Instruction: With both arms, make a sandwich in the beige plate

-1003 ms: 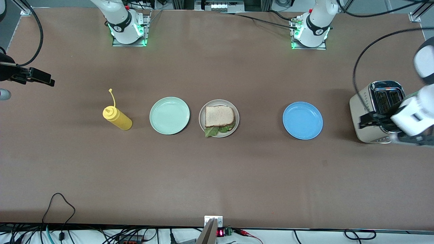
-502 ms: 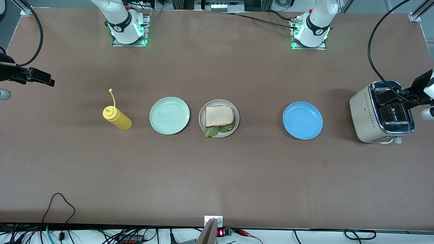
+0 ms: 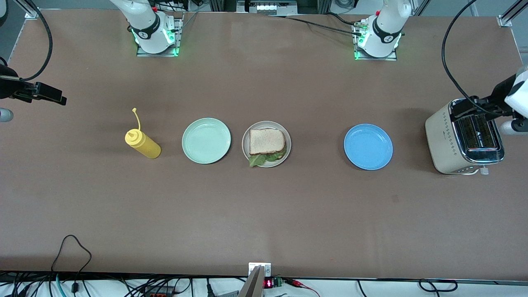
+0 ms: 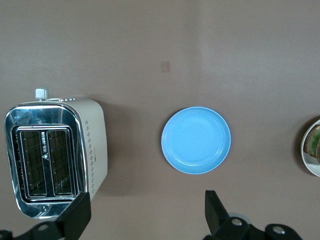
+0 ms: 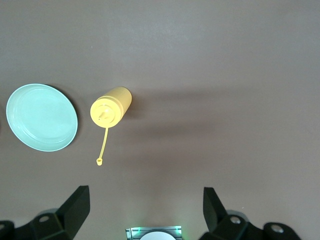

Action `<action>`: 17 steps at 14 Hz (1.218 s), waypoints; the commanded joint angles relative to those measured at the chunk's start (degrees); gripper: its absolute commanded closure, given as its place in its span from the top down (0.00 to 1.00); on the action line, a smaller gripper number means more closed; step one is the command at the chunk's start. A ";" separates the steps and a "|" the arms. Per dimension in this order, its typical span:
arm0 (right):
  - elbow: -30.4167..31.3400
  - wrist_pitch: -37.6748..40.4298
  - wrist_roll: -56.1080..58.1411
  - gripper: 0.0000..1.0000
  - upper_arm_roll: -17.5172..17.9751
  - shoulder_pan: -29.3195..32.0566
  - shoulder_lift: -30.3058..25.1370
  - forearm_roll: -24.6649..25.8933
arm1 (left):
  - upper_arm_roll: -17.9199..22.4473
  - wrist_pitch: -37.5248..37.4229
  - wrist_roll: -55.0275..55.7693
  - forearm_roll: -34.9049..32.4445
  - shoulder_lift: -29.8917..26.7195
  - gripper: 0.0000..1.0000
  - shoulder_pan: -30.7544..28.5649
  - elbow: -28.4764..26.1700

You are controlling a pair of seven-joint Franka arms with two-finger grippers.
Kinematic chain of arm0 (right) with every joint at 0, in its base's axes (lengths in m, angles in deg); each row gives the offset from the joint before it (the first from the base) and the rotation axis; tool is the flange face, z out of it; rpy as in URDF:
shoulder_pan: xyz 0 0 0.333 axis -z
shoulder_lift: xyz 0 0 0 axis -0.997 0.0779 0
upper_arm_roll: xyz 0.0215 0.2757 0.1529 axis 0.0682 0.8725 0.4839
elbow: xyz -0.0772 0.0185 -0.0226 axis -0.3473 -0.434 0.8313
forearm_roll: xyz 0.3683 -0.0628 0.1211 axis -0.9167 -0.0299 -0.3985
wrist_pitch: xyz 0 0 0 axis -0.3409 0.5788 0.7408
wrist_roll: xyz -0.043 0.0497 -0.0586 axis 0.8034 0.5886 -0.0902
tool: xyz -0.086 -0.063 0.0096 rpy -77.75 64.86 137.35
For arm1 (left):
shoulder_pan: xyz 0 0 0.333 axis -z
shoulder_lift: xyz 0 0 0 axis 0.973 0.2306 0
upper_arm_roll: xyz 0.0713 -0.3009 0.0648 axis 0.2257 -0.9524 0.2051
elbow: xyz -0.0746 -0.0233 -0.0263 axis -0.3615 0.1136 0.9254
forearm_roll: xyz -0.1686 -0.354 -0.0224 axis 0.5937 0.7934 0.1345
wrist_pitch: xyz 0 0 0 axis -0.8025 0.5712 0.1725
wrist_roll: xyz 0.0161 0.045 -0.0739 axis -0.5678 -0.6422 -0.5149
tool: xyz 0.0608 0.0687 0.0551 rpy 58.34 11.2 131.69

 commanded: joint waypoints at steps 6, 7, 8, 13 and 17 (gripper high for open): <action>-0.28 -0.05 -0.08 1.00 0.06 0.14 -0.17 -0.69 | -1.66 -0.64 0.84 -1.47 -6.09 1.00 -0.66 -5.70; -0.28 -0.05 -0.08 1.00 0.06 0.14 -0.17 -0.69 | -1.84 -2.21 0.93 -1.47 -6.18 1.00 -0.66 -5.70; -0.28 -0.05 -0.08 1.00 0.06 0.14 -0.17 -0.69 | -1.84 -2.66 0.93 -1.47 -6.27 1.00 -0.66 -5.70; -0.28 -0.05 -0.08 1.00 -0.02 0.23 -0.17 -0.69 | -1.84 -3.37 1.02 -1.38 -7.06 1.00 -0.84 -5.79; -0.28 -0.05 -0.08 1.00 -0.02 0.23 -0.17 -0.78 | -1.84 -3.37 0.93 -1.29 -7.41 1.00 -0.93 -5.79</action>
